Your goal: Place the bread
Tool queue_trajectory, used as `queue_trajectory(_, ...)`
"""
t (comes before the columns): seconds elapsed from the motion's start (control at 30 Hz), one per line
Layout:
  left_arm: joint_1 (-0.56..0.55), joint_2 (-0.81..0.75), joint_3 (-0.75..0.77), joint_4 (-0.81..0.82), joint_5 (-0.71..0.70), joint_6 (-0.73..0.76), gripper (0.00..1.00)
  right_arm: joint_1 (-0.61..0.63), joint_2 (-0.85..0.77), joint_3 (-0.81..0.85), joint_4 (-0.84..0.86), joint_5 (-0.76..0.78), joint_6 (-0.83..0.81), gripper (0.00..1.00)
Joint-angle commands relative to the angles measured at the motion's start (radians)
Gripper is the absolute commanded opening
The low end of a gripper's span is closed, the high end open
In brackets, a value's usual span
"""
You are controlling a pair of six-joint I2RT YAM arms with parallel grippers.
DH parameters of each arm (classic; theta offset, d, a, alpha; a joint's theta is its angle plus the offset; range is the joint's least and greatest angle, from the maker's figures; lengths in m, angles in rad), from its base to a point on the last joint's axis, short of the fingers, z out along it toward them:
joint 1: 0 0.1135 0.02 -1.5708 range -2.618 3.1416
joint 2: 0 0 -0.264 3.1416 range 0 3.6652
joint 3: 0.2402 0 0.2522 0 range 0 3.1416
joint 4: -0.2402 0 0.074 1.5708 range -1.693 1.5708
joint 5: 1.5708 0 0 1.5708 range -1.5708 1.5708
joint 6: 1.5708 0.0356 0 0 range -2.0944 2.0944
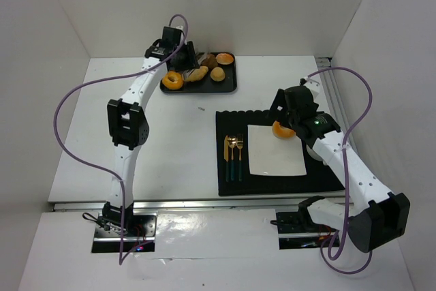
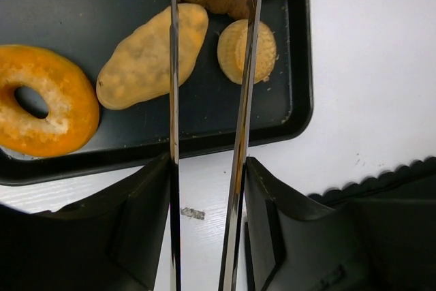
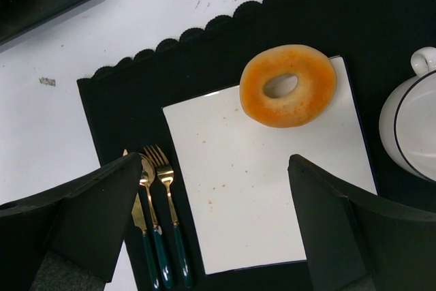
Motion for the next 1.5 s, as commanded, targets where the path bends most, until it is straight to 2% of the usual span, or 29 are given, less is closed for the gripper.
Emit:
queue_trajectory(0.0,0.003,0.034,0.035,0.016,0.008,-0.021,0.58,-0.005,0.0,0.019,0.012,0.001,-0.011,0.95)
queue_trajectory(0.5,0.012,0.143,0.12,0.039,0.059,-0.071,0.6,-0.005,0.019,0.019,0.021,-0.008,-0.021,0.96)
queue_trajectory(0.77,0.012,0.129,0.102,0.048,0.057,-0.048,0.42,-0.005,0.019,0.01,0.021,0.003,-0.021,0.96)
queue_trajectory(0.87,0.012,0.088,0.091,0.048,0.036,-0.036,0.32,-0.005,0.019,0.01,0.021,0.003,-0.021,0.96)
queue_trajectory(1.07,0.012,-0.012,0.038,0.048,0.018,-0.017,0.0,-0.005,0.019,0.01,0.021,0.003,-0.021,0.96)
queue_trajectory(1.47,0.012,-0.176,-0.056,0.077,-0.001,0.022,0.0,-0.005,0.019,0.01,0.021,-0.006,-0.011,0.96)
